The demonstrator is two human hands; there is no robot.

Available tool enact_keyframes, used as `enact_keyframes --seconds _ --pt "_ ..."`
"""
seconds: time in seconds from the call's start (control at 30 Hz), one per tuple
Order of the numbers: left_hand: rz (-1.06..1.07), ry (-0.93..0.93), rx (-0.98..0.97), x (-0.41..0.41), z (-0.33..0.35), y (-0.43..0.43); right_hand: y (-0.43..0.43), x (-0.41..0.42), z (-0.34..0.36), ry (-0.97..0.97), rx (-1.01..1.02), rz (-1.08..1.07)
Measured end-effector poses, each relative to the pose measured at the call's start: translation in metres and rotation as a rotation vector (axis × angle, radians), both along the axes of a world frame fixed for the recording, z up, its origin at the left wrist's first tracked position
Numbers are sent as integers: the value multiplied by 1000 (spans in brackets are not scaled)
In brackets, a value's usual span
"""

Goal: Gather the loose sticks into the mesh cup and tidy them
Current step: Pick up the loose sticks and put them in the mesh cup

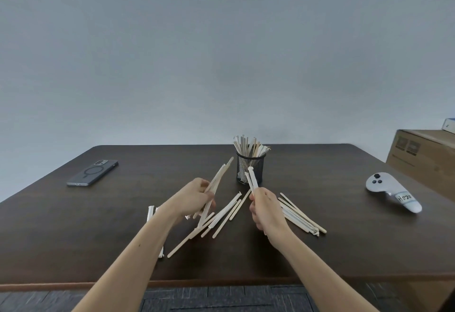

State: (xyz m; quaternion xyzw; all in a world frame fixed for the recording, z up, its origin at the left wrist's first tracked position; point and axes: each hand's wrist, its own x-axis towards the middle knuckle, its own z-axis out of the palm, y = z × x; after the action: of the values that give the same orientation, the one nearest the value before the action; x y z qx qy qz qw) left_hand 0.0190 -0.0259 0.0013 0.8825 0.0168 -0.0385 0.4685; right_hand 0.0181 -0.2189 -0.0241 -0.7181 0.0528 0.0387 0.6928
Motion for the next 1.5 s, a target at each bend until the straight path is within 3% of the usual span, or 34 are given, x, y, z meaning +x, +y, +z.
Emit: enact_keyframes --seconds 0.13,0.27,0.5,0.7,0.87,0.97,1.1,1.23,1.4,1.5 --pt "63 -26 -271 3 -11 -3 2 -1 -2 -43 1 37" --pt "213 13 -470 8 -6 -15 4 -1 -1 -232 -74 21" --pt "337 -340 -533 8 -1 -36 13 -1 3 -516 -31 -110" --pt "305 -348 -601 10 -18 -43 20 -2 -5 -485 -12 -178" --pt "288 -322 -560 14 -14 -51 17 8 7 -443 -33 -158" --pt "294 -305 -488 24 -7 -48 9 13 12 -465 -195 -119" --pt "280 -426 -245 41 30 -52 -7 28 43 -554 -469 -190" --pt "264 -524 -42 69 70 -67 -15 63 82 -564 -496 -200" --pt "213 -564 -117 108 98 -84 -22 113 117 -617 -397 -260" --pt "188 -569 -134 129 101 -91 -24 139 121 -625 -497 -288"
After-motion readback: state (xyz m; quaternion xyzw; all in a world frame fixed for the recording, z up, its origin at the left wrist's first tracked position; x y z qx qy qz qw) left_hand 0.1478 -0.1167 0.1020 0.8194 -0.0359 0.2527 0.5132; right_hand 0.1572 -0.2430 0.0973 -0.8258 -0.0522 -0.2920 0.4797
